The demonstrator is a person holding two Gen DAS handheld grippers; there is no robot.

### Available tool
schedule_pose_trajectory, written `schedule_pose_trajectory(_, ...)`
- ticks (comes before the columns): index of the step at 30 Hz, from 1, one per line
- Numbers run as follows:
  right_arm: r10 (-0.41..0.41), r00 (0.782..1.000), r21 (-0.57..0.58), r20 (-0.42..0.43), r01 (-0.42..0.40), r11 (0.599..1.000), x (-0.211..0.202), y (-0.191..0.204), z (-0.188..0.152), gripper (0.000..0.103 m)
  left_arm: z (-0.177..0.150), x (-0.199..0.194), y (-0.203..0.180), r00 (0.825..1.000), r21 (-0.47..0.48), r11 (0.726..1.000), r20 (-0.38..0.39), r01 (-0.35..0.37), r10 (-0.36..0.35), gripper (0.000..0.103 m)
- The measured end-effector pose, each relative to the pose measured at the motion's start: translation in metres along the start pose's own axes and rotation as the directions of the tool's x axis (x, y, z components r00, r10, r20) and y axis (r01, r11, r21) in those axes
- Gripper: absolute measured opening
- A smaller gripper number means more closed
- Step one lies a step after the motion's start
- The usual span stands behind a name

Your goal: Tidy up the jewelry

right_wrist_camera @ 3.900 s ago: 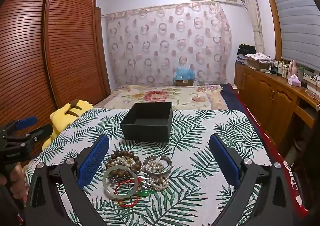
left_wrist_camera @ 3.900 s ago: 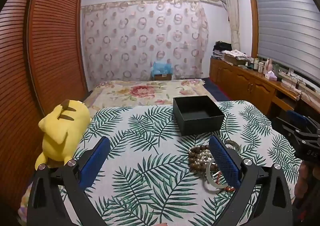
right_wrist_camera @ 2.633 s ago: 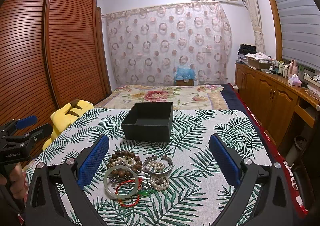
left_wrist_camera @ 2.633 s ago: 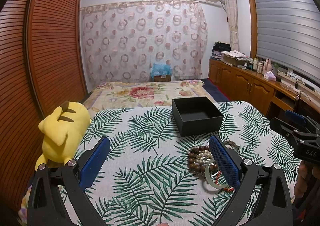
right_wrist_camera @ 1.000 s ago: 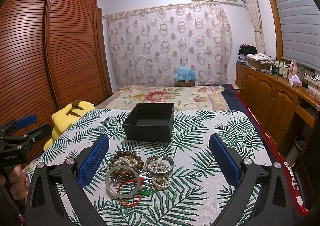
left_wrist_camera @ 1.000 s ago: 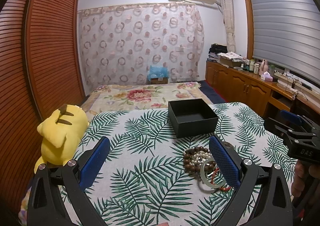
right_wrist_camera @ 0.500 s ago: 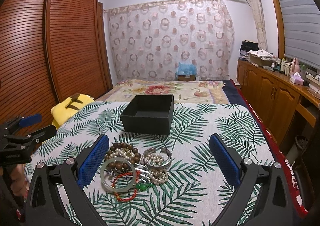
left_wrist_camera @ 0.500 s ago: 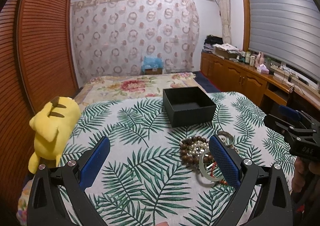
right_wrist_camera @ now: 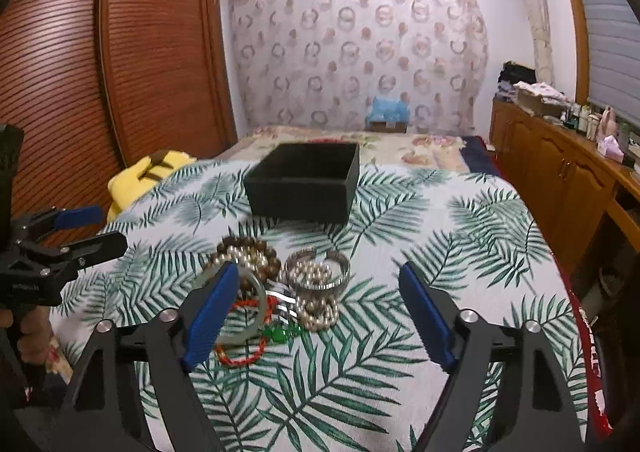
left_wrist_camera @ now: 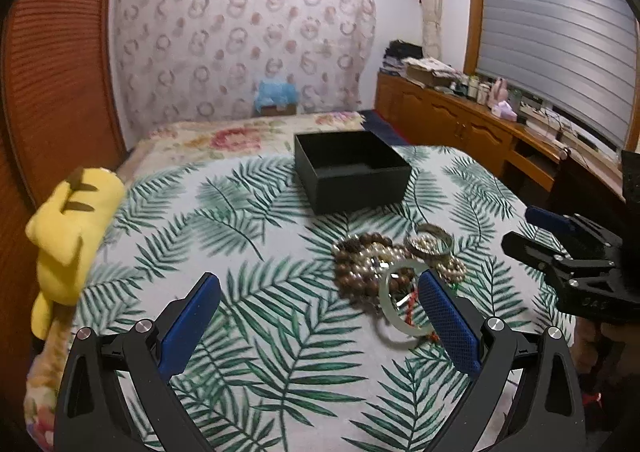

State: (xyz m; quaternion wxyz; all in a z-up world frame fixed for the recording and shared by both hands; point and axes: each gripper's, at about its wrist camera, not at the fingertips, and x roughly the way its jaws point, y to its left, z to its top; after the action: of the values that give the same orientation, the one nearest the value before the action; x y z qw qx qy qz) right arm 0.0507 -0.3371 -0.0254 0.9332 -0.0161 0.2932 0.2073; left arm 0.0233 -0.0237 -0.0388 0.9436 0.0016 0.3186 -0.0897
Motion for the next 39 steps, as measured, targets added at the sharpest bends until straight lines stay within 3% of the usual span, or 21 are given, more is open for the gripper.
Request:
schedule_pose_trajectory(4, 0.014, 0.999, -0.004, -0.039, -0.014, 1.000, 0.010, -0.002, -0.007, 0.074, -0.005, 0.011, -0.005, 0.999, 0.005, 0.999, -0.033, 0.040, -0.040, 0.090)
schedule_pose_trajectory(7, 0.030, 0.997, -0.001, -0.067, -0.030, 1.000, 0.016, -0.002, -0.013, 0.069, -0.008, 0.019, -0.010, 0.995, 0.011, 0.997, -0.064, 0.072, -0.071, 0.078)
schedule_pose_trajectory(15, 0.040, 0.996, -0.023, -0.083, -0.042, 0.999, 0.017, 0.002, -0.016, 0.069, -0.008, 0.048, -0.024, 0.977, 0.022, 0.988, -0.151, 0.154, -0.149, 0.037)
schedule_pose_trajectory(20, 0.036, 0.995, -0.029, -0.090, -0.039, 0.999, 0.016, 0.000, -0.014, 0.069, -0.013, 0.064, -0.030, 0.964, 0.027, 0.983, -0.200, 0.182, -0.173, 0.025)
schedule_pose_trajectory(26, 0.034, 0.995, -0.039, -0.089, -0.038, 0.999, 0.014, -0.002, -0.012, 0.069, -0.019, 0.073, -0.031, 0.959, 0.024, 0.983, -0.228, 0.180, -0.170, 0.020)
schedule_pose_trajectory(27, 0.035, 0.995, -0.040, -0.089, -0.039, 0.998, 0.014, -0.002, -0.011, 0.069, -0.019, 0.073, -0.030, 0.958, 0.023, 0.982, -0.225, 0.188, -0.179, 0.014)
schedule_pose_trajectory(29, 0.036, 0.995, -0.044, -0.089, -0.040, 0.998, 0.015, -0.002, -0.011, 0.069, -0.019, 0.069, -0.030, 0.966, 0.032, 0.984, -0.203, 0.173, -0.163, 0.009)
schedule_pose_trajectory(33, 0.033, 0.995, -0.066, -0.096, -0.039, 0.997, 0.020, 0.000, -0.009, 0.068, -0.017, 0.059, -0.027, 0.973, 0.031, 0.984, -0.159, 0.175, -0.168, 0.007)
schedule_pose_trajectory(39, 0.030, 0.992, -0.098, -0.122, -0.043, 0.994, 0.036, -0.003, -0.001, 0.051, -0.005, 0.043, -0.016, 0.981, 0.011, 0.985, -0.084, 0.175, -0.173, 0.007)
